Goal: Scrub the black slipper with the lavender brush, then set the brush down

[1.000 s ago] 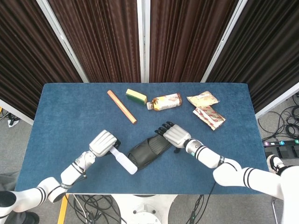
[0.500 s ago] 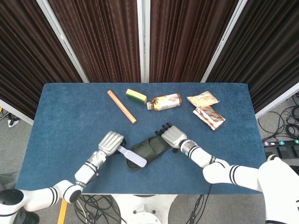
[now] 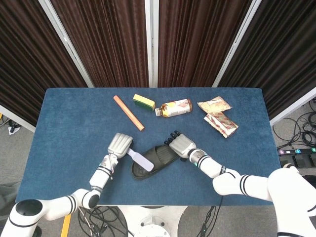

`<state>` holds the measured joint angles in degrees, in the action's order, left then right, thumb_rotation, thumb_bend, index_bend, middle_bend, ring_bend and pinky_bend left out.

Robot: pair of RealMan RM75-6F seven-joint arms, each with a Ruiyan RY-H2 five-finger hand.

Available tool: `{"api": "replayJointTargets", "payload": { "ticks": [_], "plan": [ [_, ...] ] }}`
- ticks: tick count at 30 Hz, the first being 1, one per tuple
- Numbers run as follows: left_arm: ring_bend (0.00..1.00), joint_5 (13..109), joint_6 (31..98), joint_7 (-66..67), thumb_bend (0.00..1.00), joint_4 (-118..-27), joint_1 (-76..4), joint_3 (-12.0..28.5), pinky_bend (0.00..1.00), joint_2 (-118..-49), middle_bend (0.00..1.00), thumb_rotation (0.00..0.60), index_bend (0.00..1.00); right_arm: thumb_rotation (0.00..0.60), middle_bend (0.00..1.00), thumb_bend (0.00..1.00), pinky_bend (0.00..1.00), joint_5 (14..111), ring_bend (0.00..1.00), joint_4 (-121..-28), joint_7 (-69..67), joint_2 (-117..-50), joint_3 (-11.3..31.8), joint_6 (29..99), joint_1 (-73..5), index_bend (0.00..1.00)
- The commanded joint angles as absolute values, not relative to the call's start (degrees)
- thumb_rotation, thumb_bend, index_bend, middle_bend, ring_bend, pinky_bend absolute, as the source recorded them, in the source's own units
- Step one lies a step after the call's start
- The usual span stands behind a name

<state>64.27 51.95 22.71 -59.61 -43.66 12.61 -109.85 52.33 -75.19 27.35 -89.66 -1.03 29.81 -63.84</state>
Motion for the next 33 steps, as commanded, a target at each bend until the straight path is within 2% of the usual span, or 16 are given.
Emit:
{"api": "replayJointTargets", "payload": {
  "ticks": [1, 4, 8, 12, 17, 24, 33],
  "plan": [
    [1.00, 59.8, 51.7, 25.6, 0.78, -57.7, -44.8, 15.7, 1.00, -111.2, 1.00, 0.600, 1.00, 0.600, 0.25, 0.15, 0.06, 52.4, 0.05, -75.2, 27.2, -89.7, -1.2, 30.0, -63.9, 0.20],
    [1.00, 57.4, 52.1, 25.7, 0.78, -58.4, -44.4, 17.3, 1.00, -110.6, 1.00, 0.600, 1.00, 0.600, 0.25, 0.15, 0.06, 52.3, 0.05, -75.1, 27.1, -89.7, -1.5, 30.1, -64.1, 0.20],
    [1.00, 56.3, 51.7, 20.9, 0.78, -66.5, -42.0, 18.0, 1.00, -106.2, 1.00, 0.600, 1.00, 0.600, 0.25, 0.15, 0.07, 52.1, 0.06, -74.9, 27.1, -89.8, -1.9, 30.1, -64.4, 0.20],
    [1.00, 61.4, 54.5, 19.6, 0.78, -73.9, -40.0, 15.1, 1.00, -102.2, 1.00, 0.600, 1.00, 0.600, 0.26, 0.15, 0.07, 52.2, 0.06, -74.9, 26.9, -90.1, -2.1, 30.2, -64.6, 0.20],
    [1.00, 65.1, 54.8, 21.1, 0.78, -77.5, -40.2, 11.4, 1.00, -101.3, 1.00, 0.600, 1.00, 0.600, 0.26, 0.15, 0.07, 51.9, 0.06, -75.4, 27.0, -90.0, -2.4, 30.7, -64.8, 0.20],
    [1.00, 63.8, 52.3, 24.1, 0.78, -72.5, -42.3, 10.1, 1.00, -105.2, 1.00, 0.600, 1.00, 0.600, 0.26, 0.15, 0.08, 51.0, 0.06, -75.9, 27.8, -89.7, -3.2, 31.3, -65.1, 0.20],
    [1.00, 58.0, 51.7, 27.8, 0.78, -60.9, -45.0, 13.6, 1.00, -110.0, 1.00, 0.600, 1.00, 0.600, 0.27, 0.17, 0.10, 50.6, 0.08, -75.9, 28.3, -90.2, -3.8, 31.6, -65.4, 0.21]
  ]
}}
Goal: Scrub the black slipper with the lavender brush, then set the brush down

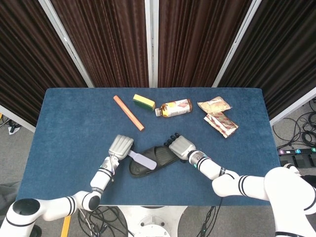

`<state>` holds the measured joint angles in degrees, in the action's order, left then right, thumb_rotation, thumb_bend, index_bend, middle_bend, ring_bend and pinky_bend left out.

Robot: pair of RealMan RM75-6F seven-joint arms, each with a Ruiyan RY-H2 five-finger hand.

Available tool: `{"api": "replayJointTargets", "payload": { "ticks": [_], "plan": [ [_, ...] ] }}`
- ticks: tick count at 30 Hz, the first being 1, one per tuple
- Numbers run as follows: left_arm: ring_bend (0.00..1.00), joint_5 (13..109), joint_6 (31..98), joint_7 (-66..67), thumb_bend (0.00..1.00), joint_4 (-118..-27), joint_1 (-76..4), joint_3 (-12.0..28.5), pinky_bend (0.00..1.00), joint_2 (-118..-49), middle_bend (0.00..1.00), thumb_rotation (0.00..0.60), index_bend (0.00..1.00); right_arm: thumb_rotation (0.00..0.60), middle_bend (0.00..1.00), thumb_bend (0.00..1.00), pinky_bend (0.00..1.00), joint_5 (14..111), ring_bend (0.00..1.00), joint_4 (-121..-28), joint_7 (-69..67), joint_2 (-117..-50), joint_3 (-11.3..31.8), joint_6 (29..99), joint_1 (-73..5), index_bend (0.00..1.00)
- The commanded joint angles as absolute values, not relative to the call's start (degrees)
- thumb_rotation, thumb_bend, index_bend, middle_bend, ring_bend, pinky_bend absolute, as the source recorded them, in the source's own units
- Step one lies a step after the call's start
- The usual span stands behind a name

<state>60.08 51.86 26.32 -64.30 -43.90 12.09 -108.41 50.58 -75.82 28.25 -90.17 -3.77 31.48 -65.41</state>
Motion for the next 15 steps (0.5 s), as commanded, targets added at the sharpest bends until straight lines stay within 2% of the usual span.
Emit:
{"api": "replayJointTargets", "payload": {
  "ticks": [1, 7, 11, 15],
  "plan": [
    [1.00, 57.3, 51.5, 28.1, 0.78, -59.8, -45.2, 14.0, 1.00, -110.1, 1.00, 0.600, 1.00, 0.600, 0.27, 0.17, 0.10, 50.6, 0.08, -75.9, 28.3, -90.2, -3.8, 31.7, -65.5, 0.21],
    [1.00, 54.6, 51.1, 25.8, 0.78, -59.0, -44.3, 15.9, 1.00, -108.1, 1.00, 0.600, 1.00, 0.600, 0.27, 0.17, 0.10, 50.6, 0.08, -76.3, 28.4, -90.0, -4.0, 32.2, -65.4, 0.21],
    [1.00, 56.0, 52.2, 20.4, 0.78, -66.3, -41.6, 16.1, 1.00, -103.8, 1.00, 0.600, 1.00, 0.600, 0.27, 0.17, 0.10, 50.5, 0.08, -76.5, 28.4, -89.8, -4.1, 32.5, -65.4, 0.21],
    [1.00, 61.6, 55.1, 17.0, 0.78, -73.5, -39.2, 13.5, 1.00, -100.1, 1.00, 0.600, 1.00, 0.600, 0.27, 0.17, 0.10, 50.4, 0.08, -76.4, 28.4, -89.8, -4.0, 32.4, -65.5, 0.21]
  ]
}}
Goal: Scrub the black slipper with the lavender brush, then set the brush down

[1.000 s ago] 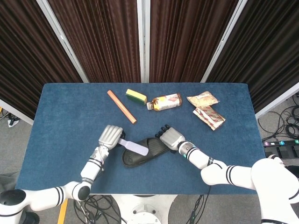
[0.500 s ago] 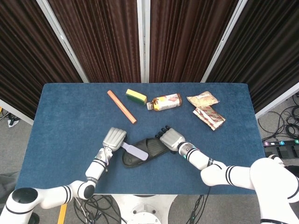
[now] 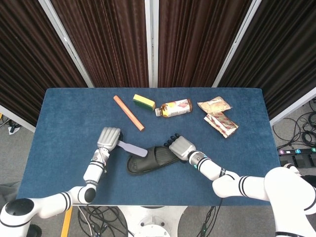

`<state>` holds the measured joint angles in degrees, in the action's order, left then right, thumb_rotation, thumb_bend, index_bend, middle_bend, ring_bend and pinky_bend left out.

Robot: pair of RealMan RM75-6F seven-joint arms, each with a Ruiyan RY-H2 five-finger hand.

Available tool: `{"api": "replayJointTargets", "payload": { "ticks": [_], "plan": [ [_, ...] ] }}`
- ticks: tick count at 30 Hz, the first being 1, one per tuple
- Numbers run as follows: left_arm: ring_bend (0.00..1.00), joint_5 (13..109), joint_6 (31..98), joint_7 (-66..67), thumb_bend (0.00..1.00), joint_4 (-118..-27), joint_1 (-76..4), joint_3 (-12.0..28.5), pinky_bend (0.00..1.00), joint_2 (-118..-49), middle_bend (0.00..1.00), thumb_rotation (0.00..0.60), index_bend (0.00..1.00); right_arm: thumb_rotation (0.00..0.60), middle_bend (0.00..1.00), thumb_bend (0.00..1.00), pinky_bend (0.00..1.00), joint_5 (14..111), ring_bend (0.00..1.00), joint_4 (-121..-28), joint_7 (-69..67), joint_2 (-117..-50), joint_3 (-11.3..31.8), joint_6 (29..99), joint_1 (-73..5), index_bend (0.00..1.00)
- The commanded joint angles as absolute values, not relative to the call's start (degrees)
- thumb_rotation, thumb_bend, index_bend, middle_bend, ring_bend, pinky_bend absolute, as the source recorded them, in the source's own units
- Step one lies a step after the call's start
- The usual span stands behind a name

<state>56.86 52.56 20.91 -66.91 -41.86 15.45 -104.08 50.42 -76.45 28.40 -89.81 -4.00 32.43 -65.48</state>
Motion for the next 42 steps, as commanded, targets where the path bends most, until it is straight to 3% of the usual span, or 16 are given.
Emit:
{"api": "replayJointTargets", "payload": {
  "ticks": [1, 7, 12, 22, 29, 31, 35, 40, 42],
  "plan": [
    [1.00, 63.2, 55.5, 16.6, 0.78, -75.1, -38.9, 12.5, 1.00, -99.4, 1.00, 0.600, 1.00, 0.600, 0.27, 0.17, 0.10, 50.3, 0.08, -76.4, 28.5, -89.9, -4.0, 32.4, -65.6, 0.21],
    [1.00, 67.1, 54.6, 17.2, 0.78, -77.0, -39.2, 8.7, 1.00, -99.5, 1.00, 0.600, 1.00, 0.600, 0.27, 0.17, 0.10, 50.1, 0.08, -76.7, 28.7, -89.9, -4.1, 32.7, -65.7, 0.21],
    [1.00, 65.5, 51.5, 19.2, 0.78, -72.8, -41.0, 8.2, 1.00, -102.4, 1.00, 0.600, 1.00, 0.600, 0.27, 0.17, 0.10, 49.9, 0.08, -76.5, 28.9, -90.0, -4.4, 32.5, -65.8, 0.21],
    [1.00, 57.7, 50.8, 20.9, 0.78, -62.6, -43.6, 14.7, 1.00, -106.9, 1.00, 0.600, 1.00, 0.600, 0.28, 0.17, 0.10, 49.4, 0.09, -76.7, 29.7, -90.1, -4.6, 33.0, -66.1, 0.21],
    [1.00, 55.9, 52.2, 15.4, 0.78, -66.4, -41.2, 17.3, 1.00, -102.5, 1.00, 0.600, 1.00, 0.600, 0.28, 0.17, 0.11, 49.6, 0.09, -77.8, 29.5, -89.6, -4.4, 34.0, -65.8, 0.21],
    [1.00, 57.8, 54.6, 13.2, 0.78, -69.3, -39.4, 17.0, 1.00, -100.3, 1.00, 0.600, 1.00, 0.600, 0.24, 0.17, 0.11, 50.2, 0.07, -78.8, 28.6, -88.8, -3.8, 34.5, -65.4, 0.18],
    [1.00, 61.5, 58.3, 10.9, 0.78, -70.8, -36.6, 14.7, 1.00, -97.9, 1.00, 0.600, 1.00, 0.600, 0.10, 0.08, 0.05, 51.3, 0.00, -81.8, 25.6, -86.2, -2.0, 35.5, -64.5, 0.01],
    [0.91, 61.5, 57.7, 12.2, 0.78, -66.8, -35.1, 11.8, 1.00, -97.8, 1.00, 0.600, 0.99, 0.600, 0.00, 0.06, 0.00, 54.7, 0.00, -87.2, 21.0, -79.6, 0.2, 38.7, -61.9, 0.00],
    [0.84, 61.1, 57.1, 12.7, 0.77, -65.9, -34.8, 11.3, 1.00, -97.8, 0.95, 0.600, 0.92, 0.600, 0.00, 0.06, 0.00, 55.7, 0.00, -88.9, 19.2, -76.8, 0.9, 40.3, -60.6, 0.00]
  ]
}}
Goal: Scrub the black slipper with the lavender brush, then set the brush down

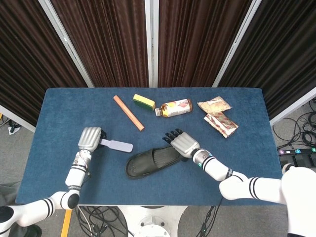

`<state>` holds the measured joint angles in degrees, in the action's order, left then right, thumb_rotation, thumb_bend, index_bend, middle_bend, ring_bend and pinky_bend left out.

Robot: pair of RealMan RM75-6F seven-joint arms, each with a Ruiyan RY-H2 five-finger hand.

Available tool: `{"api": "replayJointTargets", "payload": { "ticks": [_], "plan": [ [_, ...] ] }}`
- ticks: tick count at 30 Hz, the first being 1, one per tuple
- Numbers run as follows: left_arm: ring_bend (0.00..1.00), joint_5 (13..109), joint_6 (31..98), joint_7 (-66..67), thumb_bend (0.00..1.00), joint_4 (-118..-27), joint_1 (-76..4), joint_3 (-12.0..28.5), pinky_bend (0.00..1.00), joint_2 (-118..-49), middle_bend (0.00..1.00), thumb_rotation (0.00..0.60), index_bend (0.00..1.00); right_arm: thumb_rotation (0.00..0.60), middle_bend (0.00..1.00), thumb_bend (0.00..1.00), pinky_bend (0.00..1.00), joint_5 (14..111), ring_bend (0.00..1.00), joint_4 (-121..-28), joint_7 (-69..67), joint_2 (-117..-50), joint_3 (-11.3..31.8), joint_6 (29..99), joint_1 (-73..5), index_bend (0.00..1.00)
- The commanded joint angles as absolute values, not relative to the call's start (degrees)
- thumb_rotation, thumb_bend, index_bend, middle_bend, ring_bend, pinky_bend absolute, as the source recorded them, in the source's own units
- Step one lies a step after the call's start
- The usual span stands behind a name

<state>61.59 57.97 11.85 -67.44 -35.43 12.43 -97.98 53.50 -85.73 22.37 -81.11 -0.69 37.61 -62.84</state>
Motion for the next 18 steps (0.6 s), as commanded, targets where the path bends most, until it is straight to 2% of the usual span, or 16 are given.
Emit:
{"api": "replayJointTargets", "payload": {
  "ticks": [1, 3, 4, 7, 9, 11, 13, 18],
  "plan": [
    [0.79, 60.9, 56.9, 12.8, 0.76, -65.7, -34.7, 11.2, 1.00, -97.7, 0.90, 0.600, 0.86, 0.600, 0.00, 0.06, 0.00, 56.2, 0.00, -89.7, 18.3, -75.4, 1.1, 40.9, -59.9, 0.00],
    [0.68, 60.6, 56.1, 13.0, 0.73, -65.9, -34.4, 10.8, 0.99, -97.2, 0.80, 0.600, 0.72, 0.600, 0.00, 0.06, 0.00, 57.3, 0.00, -91.5, 16.2, -72.2, 1.7, 42.4, -58.3, 0.00],
    [0.60, 60.3, 55.5, 13.5, 0.69, -66.2, -34.4, 10.6, 0.95, -96.8, 0.71, 0.600, 0.62, 0.600, 0.00, 0.06, 0.00, 58.1, 0.00, -92.3, 15.0, -70.4, 1.9, 43.1, -57.4, 0.00],
    [0.39, 59.9, 54.8, 14.1, 0.54, -67.6, -34.3, 10.3, 0.68, -95.6, 0.51, 0.599, 0.37, 0.600, 0.00, 0.06, 0.00, 60.7, 0.00, -94.4, 11.6, -66.4, 1.8, 45.5, -54.2, 0.00],
    [0.28, 59.8, 54.9, 14.0, 0.38, -68.8, -34.0, 10.4, 0.51, -95.0, 0.38, 0.577, 0.27, 0.600, 0.00, 0.06, 0.00, 62.0, 0.00, -94.9, 9.6, -64.6, 1.9, 46.4, -52.8, 0.00],
    [0.17, 59.8, 55.2, 14.0, 0.23, -69.8, -33.9, 10.4, 0.36, -94.5, 0.24, 0.501, 0.19, 0.600, 0.00, 0.06, 0.00, 63.4, 0.00, -95.2, 7.5, -62.9, 1.9, 47.1, -51.2, 0.00],
    [0.10, 59.6, 55.2, 14.4, 0.14, -70.6, -33.8, 10.5, 0.29, -94.1, 0.17, 0.456, 0.14, 0.600, 0.00, 0.06, 0.00, 64.4, 0.00, -95.3, 5.6, -61.7, 1.9, 47.6, -49.8, 0.00],
    [0.03, 57.5, 54.1, 16.1, 0.02, -72.8, -34.1, 10.8, 0.22, -92.6, 0.08, 0.398, 0.09, 0.600, 0.00, 0.06, 0.00, 67.8, 0.00, -95.0, 0.6, -59.4, 1.7, 48.8, -46.5, 0.00]
  ]
}}
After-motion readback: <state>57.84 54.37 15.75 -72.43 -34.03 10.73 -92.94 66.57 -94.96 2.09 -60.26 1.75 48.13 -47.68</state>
